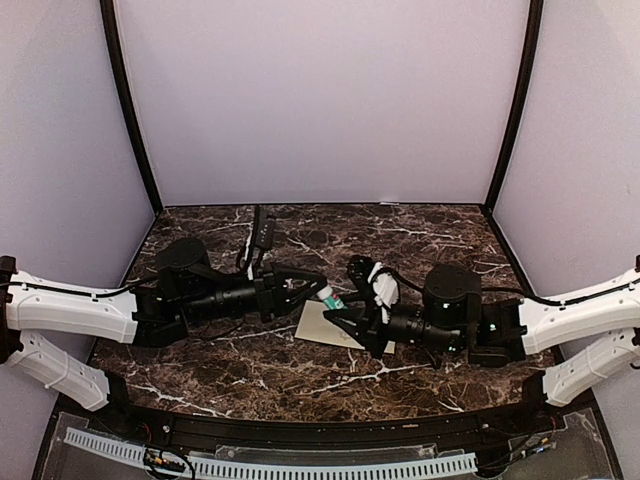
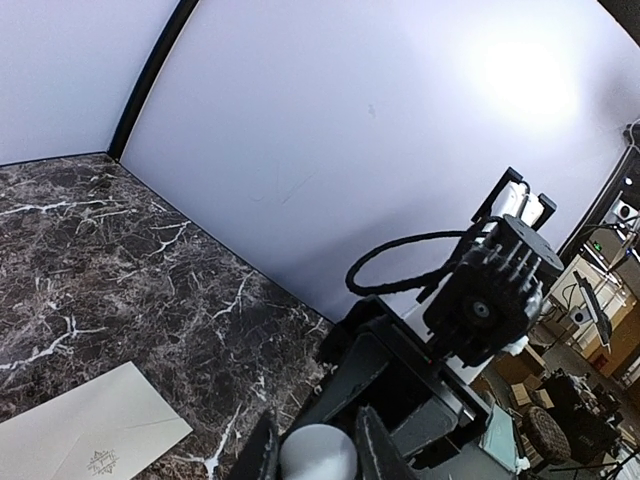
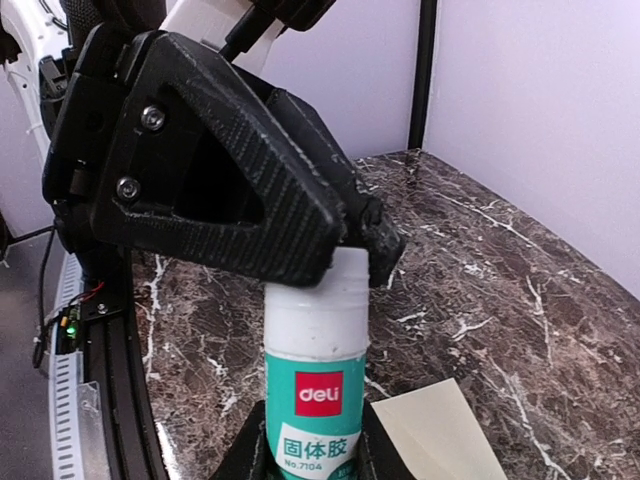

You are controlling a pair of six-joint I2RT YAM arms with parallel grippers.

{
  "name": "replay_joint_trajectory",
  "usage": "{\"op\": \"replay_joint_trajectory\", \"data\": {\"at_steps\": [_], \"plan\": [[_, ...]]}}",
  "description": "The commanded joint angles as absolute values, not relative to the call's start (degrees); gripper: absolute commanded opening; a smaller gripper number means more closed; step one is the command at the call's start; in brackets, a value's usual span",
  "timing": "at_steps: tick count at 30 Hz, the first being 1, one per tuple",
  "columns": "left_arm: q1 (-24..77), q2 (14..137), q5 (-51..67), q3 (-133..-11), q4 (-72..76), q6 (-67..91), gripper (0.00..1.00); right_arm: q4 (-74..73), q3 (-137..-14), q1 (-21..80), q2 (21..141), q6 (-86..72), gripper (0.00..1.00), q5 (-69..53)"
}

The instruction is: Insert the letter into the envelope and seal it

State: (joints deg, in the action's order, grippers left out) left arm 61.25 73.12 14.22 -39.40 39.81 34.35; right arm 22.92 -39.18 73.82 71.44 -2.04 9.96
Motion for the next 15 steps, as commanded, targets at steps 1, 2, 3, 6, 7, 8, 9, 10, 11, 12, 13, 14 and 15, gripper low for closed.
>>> {"op": "replay_joint_trajectory", "data": {"at_steps": [1,2,3,6,7,8,9,10,11,12,13,14,15], "plan": [[65.57,75.68,26.99,-39.81,36.93,31.79,0.13,33.59,-44.81,71.58,69.43,-5.87,0.00,-7.29],[65.92,75.76,28.13,-40.12,37.44,31.28,0.13,34.22,-44.82,70.79,69.03,-7.06,0.00,-9.90],[66.27,75.94,29.14,-40.28,37.62,31.07,0.13,35.18,-44.71,69.95,68.69,-8.58,0.00,-12.37],[67.03,76.15,30.75,-40.78,38.62,30.03,0.13,38.24,-44.44,67.02,67.88,-13.47,0.00,-19.77],[67.29,76.34,31.70,-40.83,38.91,29.96,0.13,39.16,-44.53,66.03,67.86,-15.02,0.00,-22.50],[67.40,76.45,32.42,-40.86,39.72,29.90,0.13,40.41,-44.56,65.12,67.97,-16.76,0.00,-25.30],[67.58,76.75,33.86,-40.86,40.21,29.94,0.13,41.75,-44.56,64.14,68.08,-18.44,0.00,-27.93],[67.63,76.87,34.29,-40.87,41.10,30.12,0.13,43.11,-44.56,63.34,68.20,-19.95,0.00,-30.25],[67.73,77.14,34.74,-40.87,41.38,30.22,0.13,44.48,-44.48,62.68,68.27,-21.38,0.00,-32.30],[67.75,77.24,34.73,-40.93,41.59,30.30,0.13,45.59,-44.41,62.14,68.31,-22.52,0.00,-34.00],[67.83,77.38,34.63,-41.02,41.58,30.31,0.13,46.06,-44.51,61.80,68.29,-23.22,0.00,-34.85],[67.84,77.45,34.37,-41.08,41.42,30.36,0.13,45.72,-44.81,61.70,68.25,-23.35,0.00,-35.00],[67.91,77.50,33.46,-41.23,40.92,30.39,0.13,44.39,-45.42,61.62,68.19,-22.86,0.00,-34.29]]}}
